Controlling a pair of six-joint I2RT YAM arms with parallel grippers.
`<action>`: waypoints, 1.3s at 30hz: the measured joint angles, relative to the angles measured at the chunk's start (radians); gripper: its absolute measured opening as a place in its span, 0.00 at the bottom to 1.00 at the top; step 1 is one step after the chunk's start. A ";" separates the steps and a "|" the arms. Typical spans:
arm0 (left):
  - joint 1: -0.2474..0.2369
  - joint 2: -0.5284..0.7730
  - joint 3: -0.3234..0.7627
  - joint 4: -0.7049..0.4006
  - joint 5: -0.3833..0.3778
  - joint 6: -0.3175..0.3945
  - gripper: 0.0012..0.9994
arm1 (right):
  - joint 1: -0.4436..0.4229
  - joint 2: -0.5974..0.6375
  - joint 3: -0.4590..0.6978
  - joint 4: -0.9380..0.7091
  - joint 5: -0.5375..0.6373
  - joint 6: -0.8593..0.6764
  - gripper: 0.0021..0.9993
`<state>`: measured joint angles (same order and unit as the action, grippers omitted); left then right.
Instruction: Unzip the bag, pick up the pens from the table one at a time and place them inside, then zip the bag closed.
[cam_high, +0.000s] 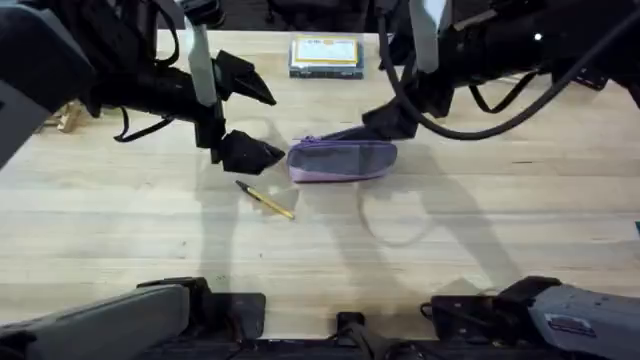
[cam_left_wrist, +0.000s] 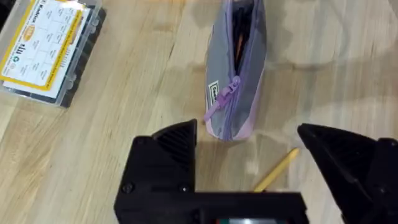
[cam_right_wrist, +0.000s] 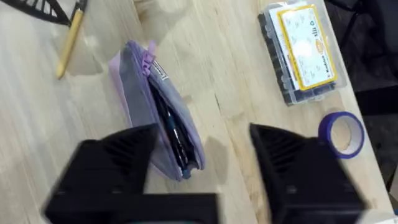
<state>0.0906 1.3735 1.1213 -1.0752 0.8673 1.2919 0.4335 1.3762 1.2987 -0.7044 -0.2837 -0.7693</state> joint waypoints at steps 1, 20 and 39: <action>0.000 0.000 0.000 0.000 0.000 0.000 0.99 | 0.000 0.000 0.000 0.000 0.000 0.000 0.69; 0.000 0.000 0.000 0.000 0.000 0.000 0.99 | 0.000 0.153 0.000 -0.013 -0.089 -0.001 0.03; 0.000 0.000 0.000 0.000 0.000 0.000 0.99 | 0.000 0.251 0.000 -0.011 -0.130 -0.001 0.03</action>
<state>0.0906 1.3735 1.1213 -1.0756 0.8673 1.2919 0.4335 1.6276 1.2991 -0.7157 -0.4138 -0.7704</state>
